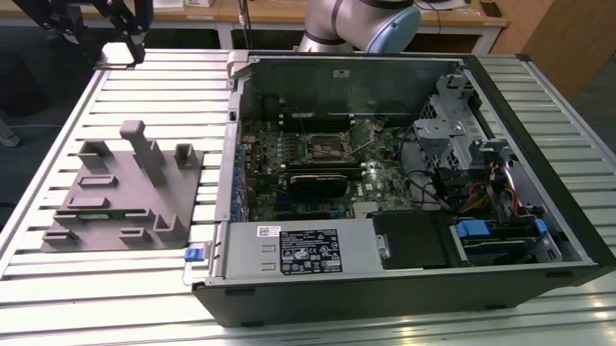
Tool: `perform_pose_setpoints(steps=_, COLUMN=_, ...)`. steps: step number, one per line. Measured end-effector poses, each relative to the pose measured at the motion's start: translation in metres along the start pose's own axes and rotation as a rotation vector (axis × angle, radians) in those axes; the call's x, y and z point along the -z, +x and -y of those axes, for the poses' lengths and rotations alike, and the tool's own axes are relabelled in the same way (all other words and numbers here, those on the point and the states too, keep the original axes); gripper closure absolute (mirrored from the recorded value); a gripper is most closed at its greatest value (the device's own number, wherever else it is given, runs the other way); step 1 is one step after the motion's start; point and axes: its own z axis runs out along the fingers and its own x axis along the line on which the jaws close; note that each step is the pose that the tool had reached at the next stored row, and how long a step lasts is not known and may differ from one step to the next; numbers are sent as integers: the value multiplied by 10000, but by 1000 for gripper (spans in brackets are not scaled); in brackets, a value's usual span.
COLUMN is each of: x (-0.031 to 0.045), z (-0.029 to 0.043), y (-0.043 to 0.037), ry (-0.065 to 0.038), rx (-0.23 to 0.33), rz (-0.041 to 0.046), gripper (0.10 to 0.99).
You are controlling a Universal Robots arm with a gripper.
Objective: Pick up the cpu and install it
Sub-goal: 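Pick up the cpu and move it towards the insertion slot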
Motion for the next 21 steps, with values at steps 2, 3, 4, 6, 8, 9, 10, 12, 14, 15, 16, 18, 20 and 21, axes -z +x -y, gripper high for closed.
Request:
perform_pose_setpoints(steps=2, x=-1, z=-4, y=-27, ry=-1, rx=1, rz=0, gripper=545)
perform_pose_setpoints(steps=3, x=-1, z=-7, y=-41, ry=-2, rx=2, rz=0, gripper=545)
perform_pose_setpoints(steps=4, x=-1, z=-9, y=-57, ry=-2, rx=2, rz=-1, gripper=545)
perform_pose_setpoints(steps=6, x=-3, z=-14, y=-88, ry=-5, rx=4, rz=-1, gripper=545)
perform_pose_setpoints(steps=8, x=-4, z=-20, y=-121, ry=-7, rx=6, rz=0, gripper=545)
perform_pose_setpoints(steps=9, x=-4, z=-23, y=-138, ry=-8, rx=6, rz=-1, gripper=545)
perform_pose_setpoints(steps=10, x=-5, z=-26, y=-157, ry=-9, rx=8, rz=-1, gripper=545)
perform_pose_setpoints(steps=12, x=-6, z=-36, y=-195, ry=-10, rx=10, rz=-1, gripper=545)
perform_pose_setpoints(steps=14, x=-8, z=-47, y=-233, ry=-10, rx=13, rz=-2, gripper=545)
perform_pose_setpoints(steps=15, x=-8, z=-51, y=-255, ry=-10, rx=15, rz=-3, gripper=545)
perform_pose_setpoints(steps=16, x=-9, z=-54, y=-275, ry=-11, rx=16, rz=-2, gripper=545)
perform_pose_setpoints(steps=18, x=-11, z=-60, y=-318, ry=-12, rx=18, rz=-2, gripper=545)
perform_pose_setpoints(steps=20, x=-12, z=-65, y=-358, ry=-13, rx=20, rz=-2, gripper=545)
perform_pose_setpoints(steps=21, x=-12, z=-68, y=-379, ry=-14, rx=22, rz=-2, gripper=545)
